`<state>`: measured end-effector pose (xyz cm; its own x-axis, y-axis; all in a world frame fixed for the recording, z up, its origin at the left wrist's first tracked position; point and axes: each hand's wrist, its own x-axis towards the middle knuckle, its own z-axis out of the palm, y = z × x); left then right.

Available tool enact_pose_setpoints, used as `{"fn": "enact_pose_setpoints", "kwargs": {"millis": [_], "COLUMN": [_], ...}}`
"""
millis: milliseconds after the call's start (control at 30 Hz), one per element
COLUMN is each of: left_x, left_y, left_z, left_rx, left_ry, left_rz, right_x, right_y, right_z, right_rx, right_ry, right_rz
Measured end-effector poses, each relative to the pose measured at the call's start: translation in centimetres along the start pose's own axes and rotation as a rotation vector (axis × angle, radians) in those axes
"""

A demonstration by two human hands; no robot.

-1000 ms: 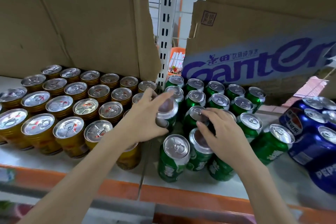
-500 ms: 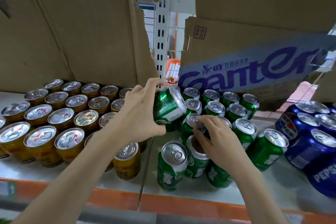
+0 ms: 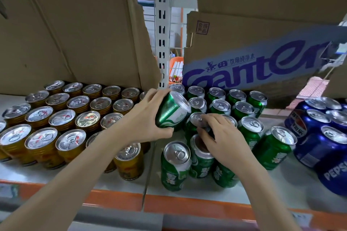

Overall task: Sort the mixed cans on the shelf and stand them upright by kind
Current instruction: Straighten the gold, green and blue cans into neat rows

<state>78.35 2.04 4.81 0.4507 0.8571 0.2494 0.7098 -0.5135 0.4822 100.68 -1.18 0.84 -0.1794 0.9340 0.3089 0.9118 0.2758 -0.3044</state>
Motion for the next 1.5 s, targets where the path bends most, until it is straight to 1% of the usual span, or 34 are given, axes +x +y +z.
{"fn": "enact_pose_setpoints", "kwargs": {"millis": [100,200,333,433,500,567,700,867,967,1067,1133,1233,1367,1500], "left_x": [0.7,1.9,3.4,4.1,4.5,4.9,5.7,5.7,5.3,4.7,4.4,4.0,3.7,3.4], "left_y": [0.1,0.6,1.7,2.6,2.7,2.6,1.9,0.6,-0.3,-1.1,-1.7,-2.2,-1.7,-1.0], "left_z": [-1.0,-2.0,-2.4,-2.0,-1.4,-0.6,1.0,2.1,2.1,1.1,0.4,0.2,1.3,2.6], "left_rx": [0.181,0.454,0.750,0.884,0.856,0.771,0.680,0.477,0.398,0.361,0.348,0.324,0.316,0.274], "left_ry": [-0.155,-0.328,-0.483,-0.555,-0.585,-0.611,-0.627,-0.562,-0.529,-0.584,-0.592,-0.525,-0.348,-0.213], "left_rz": [0.004,0.012,0.001,0.062,0.065,0.045,0.028,-0.007,-0.005,-0.020,-0.025,-0.035,-0.079,-0.133], "right_x": [0.0,0.0,0.0,0.0,0.1,0.0,0.0,0.1,0.1,0.1,0.1,0.1,0.1,0.1], "right_y": [0.1,0.1,0.0,0.1,0.1,0.0,-0.1,-0.1,0.0,-0.1,-0.1,-0.2,-0.2,-0.2], "right_z": [0.1,0.1,0.1,0.2,0.2,0.3,0.2,0.1,0.1,0.0,0.0,-0.1,-0.2,-0.1], "right_rx": [-0.004,-0.003,-0.012,-0.008,-0.006,-0.018,-0.036,-0.039,-0.031,-0.031,-0.034,-0.033,-0.038,-0.045], "right_ry": [0.010,0.018,0.018,0.015,0.015,0.017,0.022,-0.019,-0.012,-0.026,-0.028,-0.033,-0.040,-0.042], "right_rz": [0.004,0.010,0.012,0.013,0.017,0.011,0.018,0.023,0.021,0.029,0.023,0.025,0.022,0.029]}}
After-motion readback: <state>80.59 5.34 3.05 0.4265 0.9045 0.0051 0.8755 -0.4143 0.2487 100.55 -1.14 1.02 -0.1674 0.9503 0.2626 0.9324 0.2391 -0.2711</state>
